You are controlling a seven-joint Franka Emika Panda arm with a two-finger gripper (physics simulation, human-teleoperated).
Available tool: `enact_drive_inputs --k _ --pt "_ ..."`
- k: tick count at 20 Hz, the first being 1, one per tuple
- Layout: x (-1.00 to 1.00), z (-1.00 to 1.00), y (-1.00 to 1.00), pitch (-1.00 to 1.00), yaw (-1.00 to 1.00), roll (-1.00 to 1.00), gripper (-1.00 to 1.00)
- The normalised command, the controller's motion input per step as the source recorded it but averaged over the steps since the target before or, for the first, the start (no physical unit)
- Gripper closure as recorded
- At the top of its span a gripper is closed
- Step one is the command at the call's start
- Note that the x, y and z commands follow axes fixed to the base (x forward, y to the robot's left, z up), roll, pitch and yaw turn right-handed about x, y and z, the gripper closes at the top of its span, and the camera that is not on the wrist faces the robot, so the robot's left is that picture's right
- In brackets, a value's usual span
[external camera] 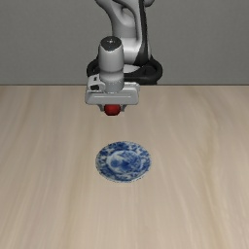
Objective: Pick the tomato and place it on the plate
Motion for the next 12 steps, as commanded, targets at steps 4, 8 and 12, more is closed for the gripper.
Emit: enact_drive_inputs --k 4,8,12 --pt "0.00 0.25 0.00 0.00 0.00 0.00 1.00" --pt "0.00 0.00 0.00 0.00 0.00 0.00 1.00" --pt "0.00 0.75 0.00 0.00 0.00 0.00 1.00"
